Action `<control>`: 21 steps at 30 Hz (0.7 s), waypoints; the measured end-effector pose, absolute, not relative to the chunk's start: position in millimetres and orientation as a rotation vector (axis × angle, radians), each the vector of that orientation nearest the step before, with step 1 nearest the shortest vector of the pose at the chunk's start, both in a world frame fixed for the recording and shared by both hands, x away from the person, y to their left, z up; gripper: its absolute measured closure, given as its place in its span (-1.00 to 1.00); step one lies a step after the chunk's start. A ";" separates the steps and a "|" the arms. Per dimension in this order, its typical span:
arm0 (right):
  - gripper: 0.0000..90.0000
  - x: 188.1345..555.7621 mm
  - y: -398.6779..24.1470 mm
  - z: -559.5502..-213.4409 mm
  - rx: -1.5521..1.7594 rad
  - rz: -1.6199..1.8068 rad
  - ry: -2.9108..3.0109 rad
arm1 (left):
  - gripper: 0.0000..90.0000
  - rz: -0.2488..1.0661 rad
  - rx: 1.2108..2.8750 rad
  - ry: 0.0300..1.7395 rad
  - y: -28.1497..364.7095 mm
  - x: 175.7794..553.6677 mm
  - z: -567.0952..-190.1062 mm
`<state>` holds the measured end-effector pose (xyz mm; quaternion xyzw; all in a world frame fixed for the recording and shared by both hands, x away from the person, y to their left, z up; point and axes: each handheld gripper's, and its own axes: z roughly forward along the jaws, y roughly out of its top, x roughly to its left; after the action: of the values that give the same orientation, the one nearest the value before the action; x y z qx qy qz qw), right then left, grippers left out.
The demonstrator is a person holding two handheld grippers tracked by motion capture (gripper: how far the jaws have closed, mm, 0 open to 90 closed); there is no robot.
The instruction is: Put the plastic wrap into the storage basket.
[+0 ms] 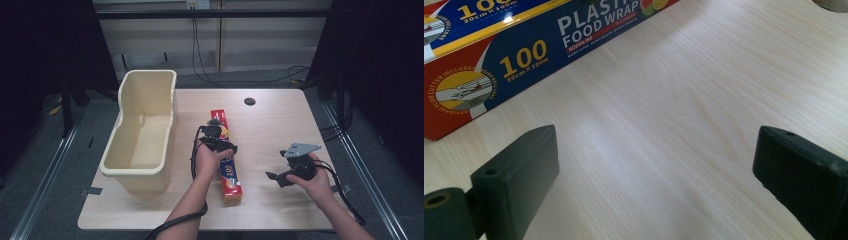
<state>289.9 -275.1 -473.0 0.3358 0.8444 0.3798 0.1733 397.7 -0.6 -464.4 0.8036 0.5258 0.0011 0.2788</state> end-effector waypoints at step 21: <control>-0.90 290.3 -277.1 -471.3 0.967 1.087 2.383 | -0.70 -0.016 2.159 1.474 -10.0 400.1 -472.7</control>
<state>290.3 -277.1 -471.3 0.3410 0.8405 0.3834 0.1740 400.1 -10.0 -472.7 0.7974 0.5444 -0.0061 0.2604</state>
